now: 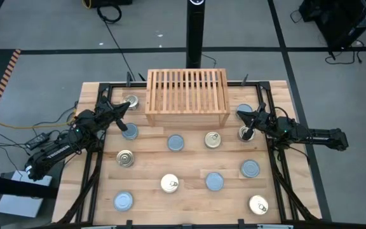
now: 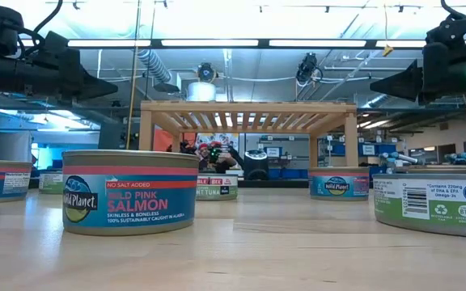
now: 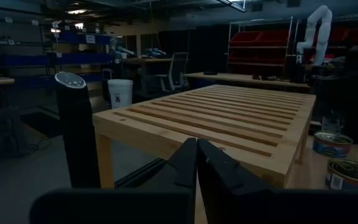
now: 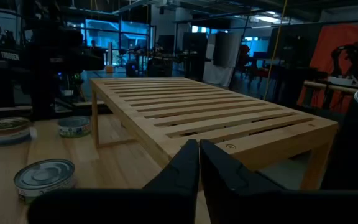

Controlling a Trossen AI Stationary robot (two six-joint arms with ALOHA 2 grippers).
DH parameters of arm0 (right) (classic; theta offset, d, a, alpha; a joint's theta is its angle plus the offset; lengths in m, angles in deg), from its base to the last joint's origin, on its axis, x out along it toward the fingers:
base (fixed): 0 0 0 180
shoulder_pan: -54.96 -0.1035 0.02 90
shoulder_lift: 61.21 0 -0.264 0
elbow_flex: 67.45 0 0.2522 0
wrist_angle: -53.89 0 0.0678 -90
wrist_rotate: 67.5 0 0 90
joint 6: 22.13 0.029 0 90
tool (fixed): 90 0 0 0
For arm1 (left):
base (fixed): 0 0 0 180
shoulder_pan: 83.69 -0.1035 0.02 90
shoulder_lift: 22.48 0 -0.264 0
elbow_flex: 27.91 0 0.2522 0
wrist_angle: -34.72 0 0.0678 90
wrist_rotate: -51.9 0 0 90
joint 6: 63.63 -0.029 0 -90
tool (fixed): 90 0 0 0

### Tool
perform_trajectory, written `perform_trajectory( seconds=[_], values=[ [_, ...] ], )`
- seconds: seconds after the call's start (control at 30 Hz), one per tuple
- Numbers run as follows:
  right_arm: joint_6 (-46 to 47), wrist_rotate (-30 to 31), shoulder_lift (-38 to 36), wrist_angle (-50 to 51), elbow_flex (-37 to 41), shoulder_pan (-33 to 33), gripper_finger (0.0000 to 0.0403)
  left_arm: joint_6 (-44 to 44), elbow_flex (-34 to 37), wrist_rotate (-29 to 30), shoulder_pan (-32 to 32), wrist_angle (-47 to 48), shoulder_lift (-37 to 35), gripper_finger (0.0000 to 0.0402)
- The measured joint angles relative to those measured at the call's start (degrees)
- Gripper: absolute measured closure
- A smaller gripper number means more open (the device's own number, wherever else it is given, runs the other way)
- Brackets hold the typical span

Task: Stack canned seafood by type on shelf

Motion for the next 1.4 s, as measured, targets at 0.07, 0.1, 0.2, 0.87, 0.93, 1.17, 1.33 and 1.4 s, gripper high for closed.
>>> perform_trajectory(
  seconds=[0.07,0.1,0.2,0.87,0.93,1.17,1.33,1.4],
  values=[
    [0.0,0.0,0.0,0.0,0.0,0.0,0.0374,0.0,0.0,0.0,0.0,0.0,0.0,0.0383],
    [0.0,0.0,0.0,0.0,0.0,0.0,0.0374,0.0,0.0,0.0,0.0,0.0,0.0,0.0383],
    [0.0,0.0,0.0,0.0,0.0,0.0,0.0374,0.0,0.0,0.0,0.0,0.0,0.0,0.0383],
    [-7.7,11.8,0.0,-0.8,0.0,2.3,0.0374,0.0,0.0,0.0,0.0,0.0,0.0,0.0383],
    [-7.5,11.8,0.0,-0.8,0.0,2.3,0.0374,0.0,0.0,0.0,0.0,0.0,0.0,0.0383],
    [7.7,8.3,0.0,-1.9,0.0,1.9,0.0374,0.0,0.0,0.0,0.0,0.0,0.0,0.0383],
    [13.4,4.6,0.0,-8.2,0.0,1.8,0.0374,0.0,0.0,0.0,0.0,0.0,0.0,0.0383],
    [13.5,4.4,0.1,-10.8,0.0,1.8,0.0374,0.0,0.0,0.0,0.0,0.0,0.0,0.0383]
  ],
)
